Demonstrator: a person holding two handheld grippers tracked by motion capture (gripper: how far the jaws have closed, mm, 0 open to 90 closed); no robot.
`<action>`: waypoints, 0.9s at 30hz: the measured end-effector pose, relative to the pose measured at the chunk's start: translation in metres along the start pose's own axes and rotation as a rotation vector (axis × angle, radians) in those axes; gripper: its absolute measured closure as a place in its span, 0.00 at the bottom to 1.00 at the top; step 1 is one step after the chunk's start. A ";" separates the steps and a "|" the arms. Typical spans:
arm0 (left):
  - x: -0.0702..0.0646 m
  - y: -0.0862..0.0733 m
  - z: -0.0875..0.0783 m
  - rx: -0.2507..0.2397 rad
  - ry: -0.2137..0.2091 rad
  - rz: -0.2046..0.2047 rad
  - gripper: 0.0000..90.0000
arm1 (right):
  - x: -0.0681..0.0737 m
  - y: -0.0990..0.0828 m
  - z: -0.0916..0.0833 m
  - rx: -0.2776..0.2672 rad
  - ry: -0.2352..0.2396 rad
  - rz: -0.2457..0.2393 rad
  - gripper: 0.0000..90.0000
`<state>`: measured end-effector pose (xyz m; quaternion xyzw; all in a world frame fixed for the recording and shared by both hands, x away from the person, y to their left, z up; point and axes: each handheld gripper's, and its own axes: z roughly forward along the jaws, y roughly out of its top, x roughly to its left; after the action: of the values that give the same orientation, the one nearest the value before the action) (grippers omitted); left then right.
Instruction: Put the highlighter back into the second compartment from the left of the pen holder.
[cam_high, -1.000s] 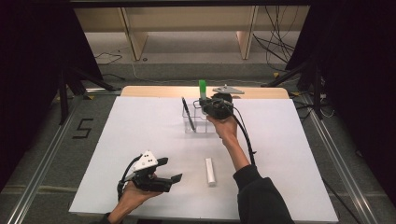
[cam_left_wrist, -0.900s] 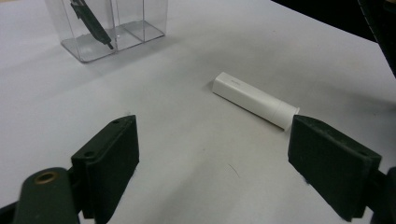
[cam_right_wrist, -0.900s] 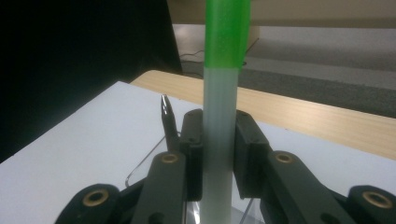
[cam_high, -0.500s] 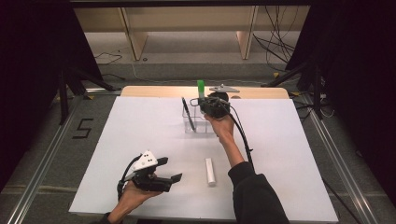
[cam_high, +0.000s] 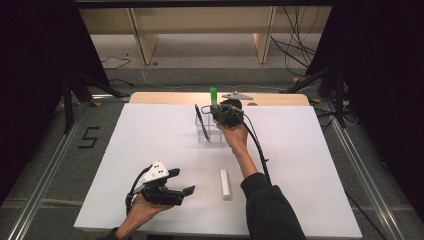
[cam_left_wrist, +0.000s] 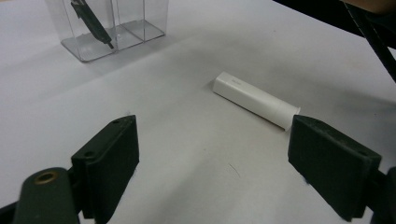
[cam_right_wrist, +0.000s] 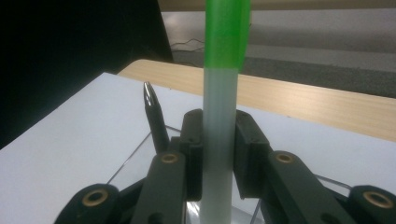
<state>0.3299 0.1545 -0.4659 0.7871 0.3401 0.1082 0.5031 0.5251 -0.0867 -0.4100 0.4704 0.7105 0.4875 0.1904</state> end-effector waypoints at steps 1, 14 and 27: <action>0.000 0.000 0.000 0.001 0.000 0.002 0.18 | 0.000 -0.001 0.000 0.003 -0.001 0.001 0.85; 0.000 0.000 0.000 0.001 0.001 0.002 0.18 | 0.004 -0.007 0.007 0.028 -0.007 -0.002 0.85; 0.000 0.000 0.000 0.003 0.003 -0.004 0.18 | 0.003 0.004 -0.015 0.022 -0.022 0.052 0.41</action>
<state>0.3300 0.1543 -0.4660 0.7869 0.3425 0.1079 0.5018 0.5146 -0.0918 -0.3987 0.4961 0.7011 0.4794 0.1802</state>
